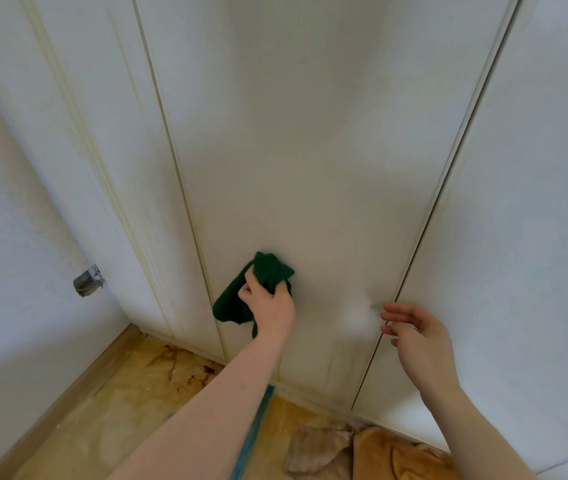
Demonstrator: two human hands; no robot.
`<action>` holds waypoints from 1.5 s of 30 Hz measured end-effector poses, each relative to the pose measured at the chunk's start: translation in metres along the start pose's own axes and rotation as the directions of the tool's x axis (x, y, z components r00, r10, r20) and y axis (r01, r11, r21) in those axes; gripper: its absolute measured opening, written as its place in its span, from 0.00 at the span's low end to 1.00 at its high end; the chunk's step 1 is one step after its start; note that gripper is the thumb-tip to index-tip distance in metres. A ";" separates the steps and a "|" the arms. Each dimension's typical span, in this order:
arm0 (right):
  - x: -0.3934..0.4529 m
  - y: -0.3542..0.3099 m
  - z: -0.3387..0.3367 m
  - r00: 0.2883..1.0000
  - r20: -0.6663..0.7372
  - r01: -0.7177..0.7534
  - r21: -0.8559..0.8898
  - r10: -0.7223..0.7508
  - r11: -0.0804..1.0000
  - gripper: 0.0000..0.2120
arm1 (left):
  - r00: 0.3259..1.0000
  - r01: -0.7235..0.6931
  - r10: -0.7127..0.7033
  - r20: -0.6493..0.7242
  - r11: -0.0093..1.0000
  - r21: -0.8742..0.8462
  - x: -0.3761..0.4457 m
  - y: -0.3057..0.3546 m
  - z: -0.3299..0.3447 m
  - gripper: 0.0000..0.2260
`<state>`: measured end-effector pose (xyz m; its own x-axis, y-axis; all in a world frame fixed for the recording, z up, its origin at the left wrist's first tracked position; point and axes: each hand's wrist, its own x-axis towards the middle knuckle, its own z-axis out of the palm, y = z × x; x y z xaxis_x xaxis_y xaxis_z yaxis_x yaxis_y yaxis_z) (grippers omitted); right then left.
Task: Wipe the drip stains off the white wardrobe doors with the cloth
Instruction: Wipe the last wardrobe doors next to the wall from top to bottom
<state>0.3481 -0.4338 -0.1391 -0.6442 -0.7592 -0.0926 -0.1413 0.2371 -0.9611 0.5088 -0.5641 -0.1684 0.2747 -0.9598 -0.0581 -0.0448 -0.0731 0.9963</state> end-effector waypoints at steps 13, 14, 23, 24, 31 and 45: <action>0.000 0.011 -0.036 0.998 -0.054 -0.025 -0.023 0.023 0.999 0.18 | 0.800 -0.255 0.127 0.586 0.957 0.140 -0.092 -0.004 0.054 0.22; 0.000 0.012 -0.037 0.998 -0.053 -0.028 -0.022 0.027 0.999 0.19 | 0.757 -0.276 0.127 0.641 0.951 0.137 -0.097 -0.003 0.058 0.21; -0.001 0.015 -0.037 0.997 -0.061 -0.053 -0.041 0.050 0.998 0.18 | 0.851 -0.118 0.123 0.510 0.992 -0.042 -0.098 0.015 0.054 0.21; 0.000 0.014 -0.035 0.997 -0.058 -0.053 -0.040 0.050 0.998 0.18 | 0.876 -0.090 0.119 0.468 0.992 -0.083 -0.093 0.018 0.049 0.21; -0.002 0.007 -0.015 0.998 -0.014 -0.064 -0.025 0.064 0.998 0.19 | 0.992 0.125 -0.119 0.035 0.946 -0.298 -0.029 0.032 0.000 0.13; 0.004 0.008 0.021 0.998 0.042 -0.048 -0.048 0.050 0.998 0.17 | 0.973 0.124 -0.164 -0.161 0.965 -0.230 0.063 -0.020 -0.054 0.21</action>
<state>0.3603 -0.4481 -0.1523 -0.6181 -0.7714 -0.1512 -0.1465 0.3020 -0.9420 0.5794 -0.6087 -0.1881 0.4297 -0.8783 -0.2096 0.2118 -0.1276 0.9689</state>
